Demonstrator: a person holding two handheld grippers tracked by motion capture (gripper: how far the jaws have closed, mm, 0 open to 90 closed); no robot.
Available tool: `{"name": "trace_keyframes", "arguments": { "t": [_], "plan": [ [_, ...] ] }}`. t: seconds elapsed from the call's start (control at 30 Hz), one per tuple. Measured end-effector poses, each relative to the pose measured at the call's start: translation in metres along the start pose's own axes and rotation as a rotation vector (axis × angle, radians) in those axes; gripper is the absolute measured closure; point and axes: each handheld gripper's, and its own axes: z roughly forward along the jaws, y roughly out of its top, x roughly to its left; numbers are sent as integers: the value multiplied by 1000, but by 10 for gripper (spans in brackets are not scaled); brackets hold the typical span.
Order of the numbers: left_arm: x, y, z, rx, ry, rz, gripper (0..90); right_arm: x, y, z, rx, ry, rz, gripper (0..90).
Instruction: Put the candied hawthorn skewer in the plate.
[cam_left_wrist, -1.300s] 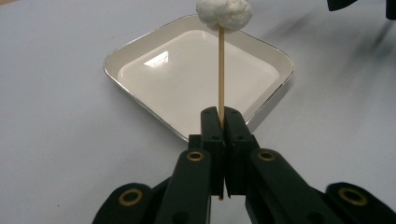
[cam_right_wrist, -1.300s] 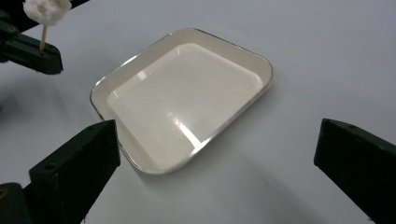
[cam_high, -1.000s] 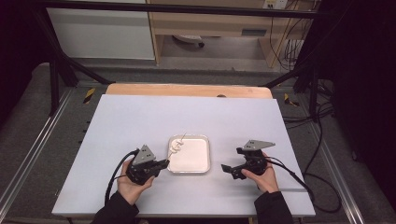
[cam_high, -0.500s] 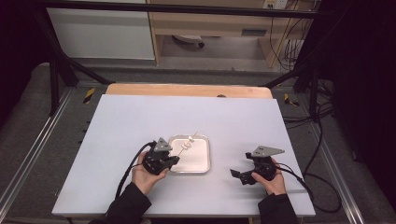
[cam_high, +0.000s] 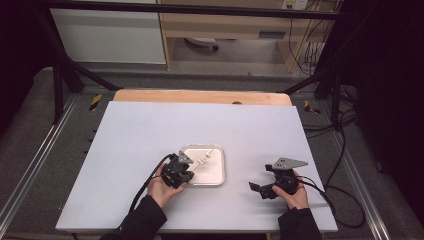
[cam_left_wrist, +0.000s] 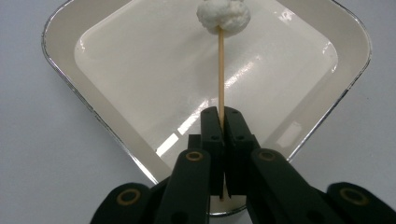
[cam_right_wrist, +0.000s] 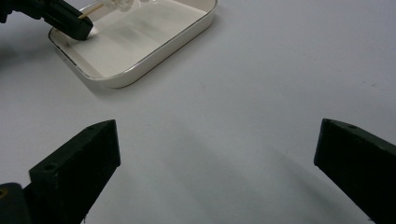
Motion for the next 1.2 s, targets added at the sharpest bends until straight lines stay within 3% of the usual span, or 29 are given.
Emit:
{"name": "trace_keyframes", "arguments": {
  "t": [0.2,0.37,0.47,0.7,0.8,0.9,1.2],
  "plan": [
    [1,-1,-3,-36,9,6,836,0,0,0,-3,1,3,10],
    [4,-2,-18,-86,-4,28,723,0,0,-1,-1,-3,5,9],
    [9,-7,-28,-106,-27,50,617,0,0,-1,0,-5,5,8],
    [26,-24,-48,-147,-25,68,326,-1,0,-3,-7,-12,12,8],
    [34,-34,-53,-142,-31,59,227,-2,0,-4,-8,-13,13,8],
    [42,-45,-56,-154,-29,42,183,-1,0,-4,-6,-14,15,8],
    [70,-86,-67,-184,-3,-38,140,-2,-2,-5,-4,-16,16,8]
  ]
}}
